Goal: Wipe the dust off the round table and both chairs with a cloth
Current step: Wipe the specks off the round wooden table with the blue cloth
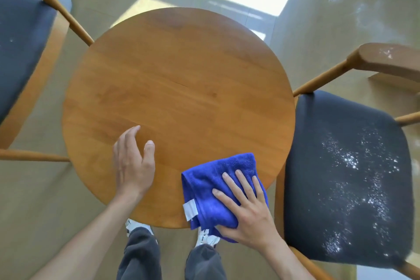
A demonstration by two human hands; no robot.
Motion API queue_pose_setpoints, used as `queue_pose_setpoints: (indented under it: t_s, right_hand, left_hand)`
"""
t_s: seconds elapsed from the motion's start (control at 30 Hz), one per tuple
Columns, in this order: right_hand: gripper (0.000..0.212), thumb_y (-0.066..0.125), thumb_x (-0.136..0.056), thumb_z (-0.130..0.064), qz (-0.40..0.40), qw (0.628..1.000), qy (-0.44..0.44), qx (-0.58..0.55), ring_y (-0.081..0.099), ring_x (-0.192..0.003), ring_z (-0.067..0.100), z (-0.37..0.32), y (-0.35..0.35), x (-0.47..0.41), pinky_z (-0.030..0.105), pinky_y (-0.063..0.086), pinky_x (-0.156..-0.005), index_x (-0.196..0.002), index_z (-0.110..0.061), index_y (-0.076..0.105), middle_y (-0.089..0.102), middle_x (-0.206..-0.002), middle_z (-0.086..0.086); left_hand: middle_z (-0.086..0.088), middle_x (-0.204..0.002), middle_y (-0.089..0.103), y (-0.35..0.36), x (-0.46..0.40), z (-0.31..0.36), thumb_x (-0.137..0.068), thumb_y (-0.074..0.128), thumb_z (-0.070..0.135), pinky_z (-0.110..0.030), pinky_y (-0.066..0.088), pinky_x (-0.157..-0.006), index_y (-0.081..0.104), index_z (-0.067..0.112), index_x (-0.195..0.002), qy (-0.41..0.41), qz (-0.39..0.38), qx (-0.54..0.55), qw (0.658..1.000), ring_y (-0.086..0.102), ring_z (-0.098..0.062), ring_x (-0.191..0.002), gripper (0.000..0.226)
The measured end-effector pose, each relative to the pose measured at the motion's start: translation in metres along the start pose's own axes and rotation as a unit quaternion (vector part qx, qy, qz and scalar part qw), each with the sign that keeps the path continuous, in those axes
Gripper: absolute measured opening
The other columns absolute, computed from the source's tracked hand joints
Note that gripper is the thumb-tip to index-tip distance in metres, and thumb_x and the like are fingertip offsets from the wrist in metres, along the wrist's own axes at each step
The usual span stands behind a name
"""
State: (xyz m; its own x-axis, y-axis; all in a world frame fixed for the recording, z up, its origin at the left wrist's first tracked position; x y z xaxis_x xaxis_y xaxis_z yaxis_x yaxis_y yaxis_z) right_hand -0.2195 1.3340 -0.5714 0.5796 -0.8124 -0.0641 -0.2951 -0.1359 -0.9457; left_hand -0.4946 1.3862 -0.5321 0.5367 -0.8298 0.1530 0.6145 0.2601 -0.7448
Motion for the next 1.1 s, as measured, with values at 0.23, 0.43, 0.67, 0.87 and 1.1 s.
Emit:
queue_pose_setpoints:
  t_s: [0.23,0.43,0.67,0.87,1.1]
  right_hand:
    - [0.061,0.066,-0.074,-0.054,0.057,0.985,0.159,0.028,0.031,-0.142,0.033,0.048,-0.014,-0.019,0.061,0.025,-0.111,-0.128,-0.027,0.063,0.043,-0.149,0.005]
    - [0.068,0.054,-0.075,-0.062,0.064,0.948,0.312,0.011,0.022,-0.145,0.032,0.081,-0.024,-0.063,0.062,0.023,-0.109,-0.133,-0.026,0.058,0.035,-0.154,0.004]
    - [0.085,0.058,-0.07,-0.075,0.066,0.908,0.411,0.041,0.016,-0.145,0.041,0.11,-0.033,-0.119,0.063,0.032,-0.101,-0.143,-0.032,0.044,0.016,-0.16,0.013]
    - [0.092,0.053,-0.071,-0.078,0.022,0.878,0.477,0.045,0.005,-0.146,0.037,0.127,-0.034,-0.162,0.058,0.022,-0.107,-0.15,-0.042,0.021,-0.004,-0.161,0.012]
    - [0.09,0.048,-0.075,-0.078,0.016,0.86,0.506,0.067,0.005,-0.146,0.037,0.14,-0.035,-0.215,0.06,0.015,-0.11,-0.151,-0.04,0.018,-0.001,-0.161,0.012]
  left_hand:
    - [-0.007,-0.141,0.046,0.025,0.001,0.02,-0.086,0.036,0.04,-0.041,0.027,-0.108,0.047,0.012,-0.134,0.075,-0.066,-0.047,0.994,0.036,-0.027,-0.13,0.056]
    - [-0.002,-0.143,0.043,0.036,-0.007,0.032,-0.087,0.038,0.04,-0.039,0.025,-0.11,0.047,0.015,-0.134,0.113,-0.109,-0.081,0.984,0.033,-0.022,-0.134,0.054]
    - [-0.003,-0.141,0.046,0.041,-0.03,0.039,-0.085,0.033,0.043,-0.039,0.024,-0.11,0.052,0.012,-0.13,0.133,-0.114,-0.107,0.979,0.035,-0.023,-0.133,0.057]
    - [-0.007,-0.141,0.047,0.032,-0.057,0.024,-0.086,0.036,0.04,-0.046,0.029,-0.11,0.055,0.009,-0.129,0.154,-0.121,-0.151,0.969,0.038,-0.028,-0.134,0.057]
    - [-0.011,-0.146,0.042,0.04,-0.061,0.009,-0.087,0.043,0.046,-0.048,0.02,-0.115,0.059,0.01,-0.127,0.215,-0.141,-0.207,0.944,0.03,-0.029,-0.139,0.056]
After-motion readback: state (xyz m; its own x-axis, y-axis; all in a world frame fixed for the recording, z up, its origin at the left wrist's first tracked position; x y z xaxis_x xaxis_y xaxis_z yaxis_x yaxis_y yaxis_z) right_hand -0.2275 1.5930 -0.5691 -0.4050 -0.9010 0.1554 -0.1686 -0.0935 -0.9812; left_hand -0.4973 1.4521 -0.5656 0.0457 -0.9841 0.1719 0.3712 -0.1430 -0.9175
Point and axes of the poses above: each hand's wrist, its own x-axis away from the middle knuckle, its own y-axis out of the palm, z = x × y, the point moved 1 cm from there along -x, towards the middle knuckle
